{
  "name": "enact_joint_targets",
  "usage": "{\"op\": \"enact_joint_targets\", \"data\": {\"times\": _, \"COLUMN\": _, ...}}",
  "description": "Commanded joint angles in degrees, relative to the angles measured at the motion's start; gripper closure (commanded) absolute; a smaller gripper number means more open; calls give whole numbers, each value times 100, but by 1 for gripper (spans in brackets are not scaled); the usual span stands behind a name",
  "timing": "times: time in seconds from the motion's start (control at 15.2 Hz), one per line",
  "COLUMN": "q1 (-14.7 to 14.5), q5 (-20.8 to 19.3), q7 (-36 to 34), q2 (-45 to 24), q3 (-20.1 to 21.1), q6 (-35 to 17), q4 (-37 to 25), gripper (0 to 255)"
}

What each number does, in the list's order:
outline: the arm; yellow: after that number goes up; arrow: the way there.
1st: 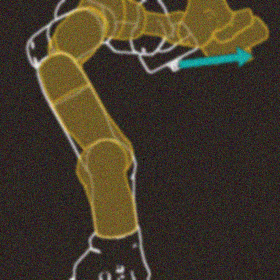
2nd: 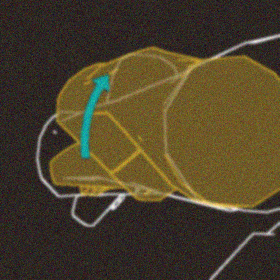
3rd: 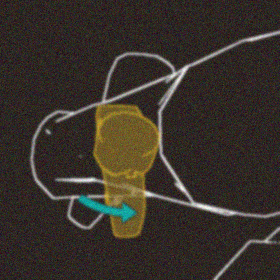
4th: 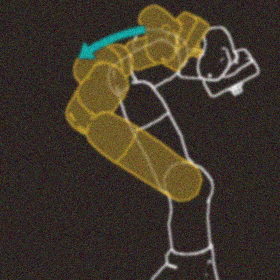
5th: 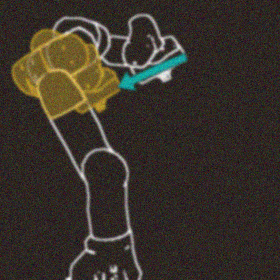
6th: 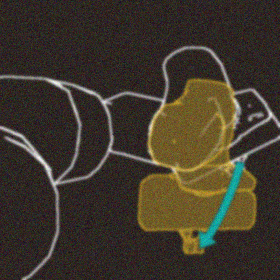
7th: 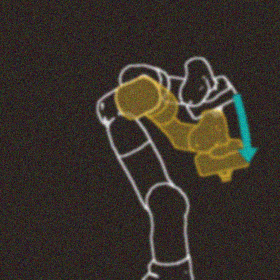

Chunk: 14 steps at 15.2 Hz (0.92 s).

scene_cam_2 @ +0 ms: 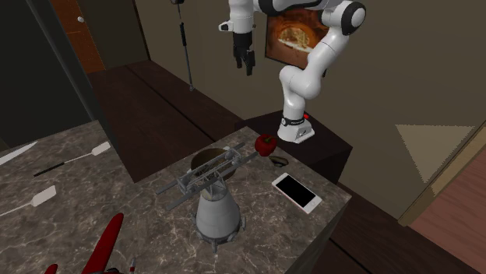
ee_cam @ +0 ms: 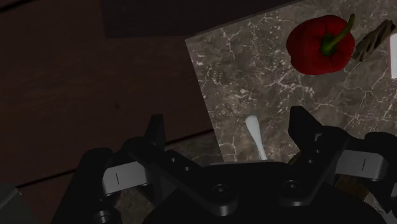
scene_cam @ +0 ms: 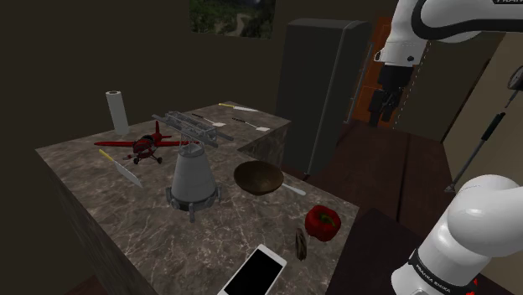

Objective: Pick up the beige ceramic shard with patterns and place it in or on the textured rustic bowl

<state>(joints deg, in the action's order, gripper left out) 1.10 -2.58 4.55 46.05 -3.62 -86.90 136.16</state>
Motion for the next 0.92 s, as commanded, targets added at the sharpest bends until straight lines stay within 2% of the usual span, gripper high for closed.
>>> {"op": "enact_joint_targets", "data": {"times": 0.0, "q1": 0, "q5": 0, "q7": 0, "q2": 0, "q3": 0, "q6": 0, "q4": 0, "gripper": 0}}
{"op": "enact_joint_targets", "data": {"times": 0.46, "q1": -25, "q5": 744, "q7": -1367, "q2": 808, "q3": 776, "q6": -674, "q4": 1340, "gripper": 0}}
{"op": "enact_joint_targets", "data": {"times": 0.86, "q1": -233, "q5": 1595, "q7": -2579, "q2": 1137, "q3": 1643, "q6": -1393, "q4": 2197, "gripper": 0}}
